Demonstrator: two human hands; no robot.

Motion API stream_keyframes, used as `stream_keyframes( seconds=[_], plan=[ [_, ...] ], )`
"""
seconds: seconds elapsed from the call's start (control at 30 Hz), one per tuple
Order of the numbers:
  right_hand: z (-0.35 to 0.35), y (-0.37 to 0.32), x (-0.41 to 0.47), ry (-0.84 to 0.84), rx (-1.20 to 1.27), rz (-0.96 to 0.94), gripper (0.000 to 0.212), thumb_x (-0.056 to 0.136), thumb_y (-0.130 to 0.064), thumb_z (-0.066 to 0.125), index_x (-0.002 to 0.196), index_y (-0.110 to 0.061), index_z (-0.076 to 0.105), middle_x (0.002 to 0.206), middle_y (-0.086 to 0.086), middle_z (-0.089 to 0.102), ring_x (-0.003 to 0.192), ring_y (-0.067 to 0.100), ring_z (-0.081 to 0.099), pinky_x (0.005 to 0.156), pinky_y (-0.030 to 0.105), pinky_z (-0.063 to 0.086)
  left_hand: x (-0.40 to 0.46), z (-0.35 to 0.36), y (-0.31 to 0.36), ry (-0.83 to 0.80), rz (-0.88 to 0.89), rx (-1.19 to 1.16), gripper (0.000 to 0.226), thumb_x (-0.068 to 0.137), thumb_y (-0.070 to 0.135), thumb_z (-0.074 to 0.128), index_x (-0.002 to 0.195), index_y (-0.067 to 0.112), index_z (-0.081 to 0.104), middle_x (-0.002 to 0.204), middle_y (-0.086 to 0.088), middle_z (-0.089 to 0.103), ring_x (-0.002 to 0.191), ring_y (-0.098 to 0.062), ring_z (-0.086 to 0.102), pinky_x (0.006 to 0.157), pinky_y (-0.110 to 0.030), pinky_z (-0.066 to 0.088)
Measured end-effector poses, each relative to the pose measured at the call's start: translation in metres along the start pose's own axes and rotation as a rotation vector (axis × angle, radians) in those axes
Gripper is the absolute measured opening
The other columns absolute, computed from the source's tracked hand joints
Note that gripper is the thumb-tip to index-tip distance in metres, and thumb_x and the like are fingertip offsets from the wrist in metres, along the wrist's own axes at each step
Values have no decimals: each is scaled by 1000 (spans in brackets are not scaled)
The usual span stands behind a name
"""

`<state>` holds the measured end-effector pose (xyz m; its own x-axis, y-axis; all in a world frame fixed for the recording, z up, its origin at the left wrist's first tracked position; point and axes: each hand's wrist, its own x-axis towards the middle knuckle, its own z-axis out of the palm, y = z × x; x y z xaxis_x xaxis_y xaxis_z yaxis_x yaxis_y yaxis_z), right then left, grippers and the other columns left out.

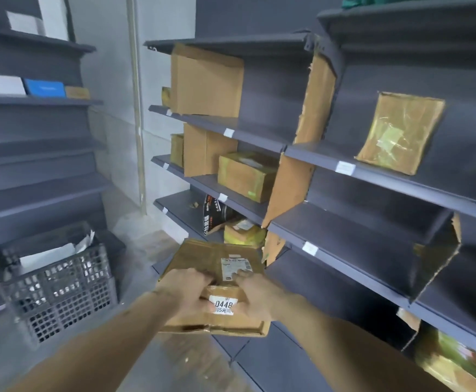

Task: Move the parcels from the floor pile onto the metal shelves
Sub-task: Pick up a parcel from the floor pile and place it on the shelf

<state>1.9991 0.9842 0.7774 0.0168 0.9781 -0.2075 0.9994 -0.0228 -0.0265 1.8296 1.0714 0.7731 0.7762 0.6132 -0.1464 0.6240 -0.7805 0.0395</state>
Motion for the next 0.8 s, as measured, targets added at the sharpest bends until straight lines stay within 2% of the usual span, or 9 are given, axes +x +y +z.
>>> stream_keyframes(
  seconds=[0.13, 0.3, 0.5, 0.6, 0.8],
  plan=[
    [-14, -29, 72, -5, -28, -74, 70, 97, -33, 56, 153, -7, 23, 160, 9, 23, 147, 25, 22, 116, 42, 28, 15, 2, -73, 6, -66, -3, 52, 82, 59, 57, 129, 37, 50, 119, 4, 66, 109, -21, 62, 87, -34, 50],
    [-17, -47, 180, 3, -40, -119, 66, 94, -31, 60, 149, -8, 31, 154, 11, 33, 142, 26, 30, 111, 49, 36, 55, 5, -159, 20, -128, -23, 55, 80, 59, 55, 130, 39, 49, 120, 8, 66, 108, -19, 63, 88, -33, 51],
    [-26, -58, 312, 24, -13, -182, 67, 92, -34, 63, 146, -6, 36, 151, 13, 37, 140, 28, 33, 110, 48, 37, 122, 4, -261, 9, -184, -12, 54, 82, 57, 54, 132, 37, 50, 123, 11, 64, 109, -14, 62, 91, -30, 50],
    [-27, -64, 354, 8, -14, -188, 67, 90, -35, 63, 144, -5, 37, 150, 13, 39, 140, 28, 35, 109, 48, 38, 142, -1, -293, -27, -163, -14, 53, 86, 55, 55, 135, 36, 49, 133, 13, 57, 120, -15, 57, 97, -31, 47],
    [-36, -64, 406, -70, -16, -116, 65, 93, -32, 60, 147, -9, 34, 154, 9, 35, 142, 26, 32, 111, 48, 37, 186, -4, -341, -78, -100, -58, 48, 85, 54, 60, 126, 30, 55, 119, 6, 67, 107, -17, 64, 93, -31, 50]
  ],
)
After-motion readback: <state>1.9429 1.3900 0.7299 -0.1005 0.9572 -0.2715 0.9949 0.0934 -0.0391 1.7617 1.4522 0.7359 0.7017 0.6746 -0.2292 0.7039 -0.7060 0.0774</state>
